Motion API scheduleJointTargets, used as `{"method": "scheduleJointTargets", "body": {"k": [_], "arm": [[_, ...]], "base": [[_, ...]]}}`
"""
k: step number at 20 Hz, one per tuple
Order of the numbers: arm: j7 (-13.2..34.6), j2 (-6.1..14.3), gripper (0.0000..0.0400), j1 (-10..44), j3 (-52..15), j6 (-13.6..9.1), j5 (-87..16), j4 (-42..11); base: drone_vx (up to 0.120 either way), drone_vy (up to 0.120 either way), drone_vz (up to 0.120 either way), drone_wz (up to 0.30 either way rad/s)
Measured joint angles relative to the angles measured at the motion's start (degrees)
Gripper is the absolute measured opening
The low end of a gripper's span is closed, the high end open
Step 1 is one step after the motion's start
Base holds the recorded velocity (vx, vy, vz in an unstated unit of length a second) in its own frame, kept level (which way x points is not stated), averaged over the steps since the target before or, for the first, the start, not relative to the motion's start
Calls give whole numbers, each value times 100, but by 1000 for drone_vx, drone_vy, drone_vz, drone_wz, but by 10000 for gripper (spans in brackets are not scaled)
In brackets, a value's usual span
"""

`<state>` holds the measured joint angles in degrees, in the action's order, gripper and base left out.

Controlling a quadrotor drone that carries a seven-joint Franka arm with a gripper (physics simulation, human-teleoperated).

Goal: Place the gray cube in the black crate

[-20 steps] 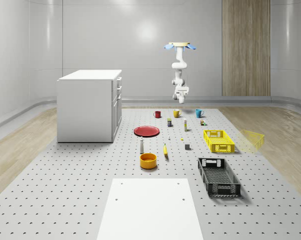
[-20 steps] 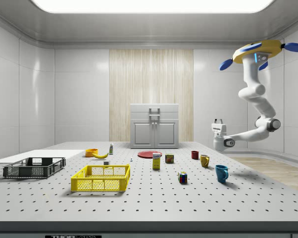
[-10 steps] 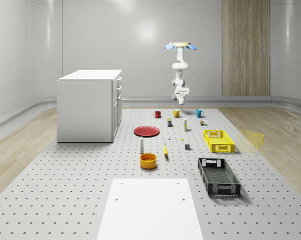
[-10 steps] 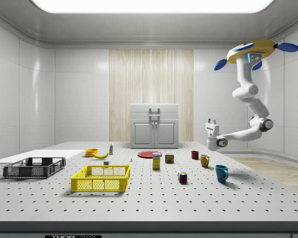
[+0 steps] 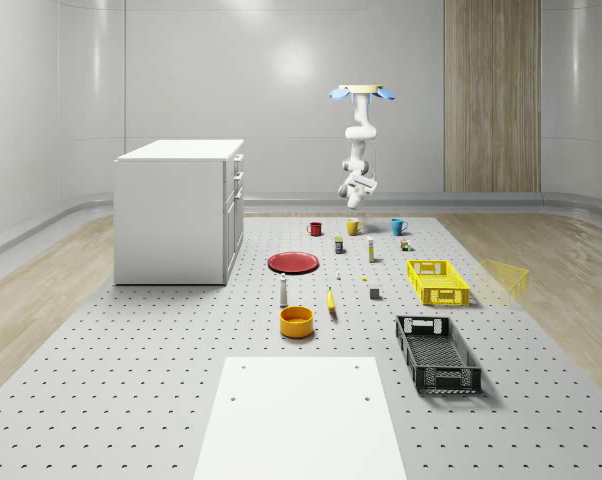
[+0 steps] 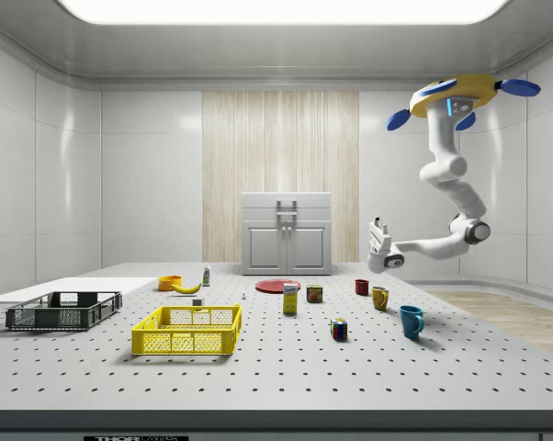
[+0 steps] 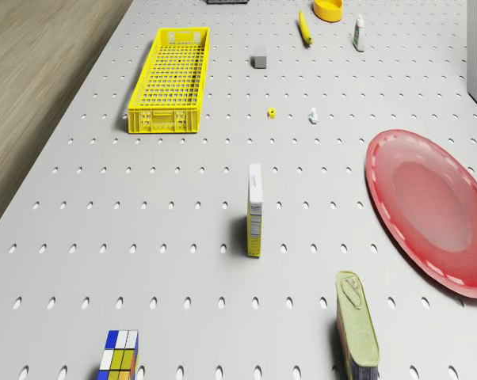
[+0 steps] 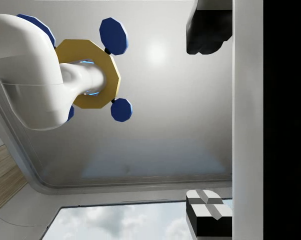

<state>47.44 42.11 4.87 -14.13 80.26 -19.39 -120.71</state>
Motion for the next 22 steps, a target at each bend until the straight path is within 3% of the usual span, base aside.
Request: {"method": "scheduleJointTargets", "body": {"k": [5, 10, 15, 19, 22], "arm": [[403, 197, 400, 526, -1470, 111, -2217, -849], [1362, 590, 400, 1526, -3263, 91, -5402, -2623], [2610, 980, 400, 3033, -4538, -472, -7918, -3948], [3328, 1257, 400, 4078, -5117, -960, -8880, -4341], [3671, 1435, 400, 4603, -5375, -1189, -9207, -4452]], "base": [[120, 0, 0, 0], [120, 0, 0, 0], [120, 0, 0, 0], [120, 0, 0, 0], [120, 0, 0, 0]]}}
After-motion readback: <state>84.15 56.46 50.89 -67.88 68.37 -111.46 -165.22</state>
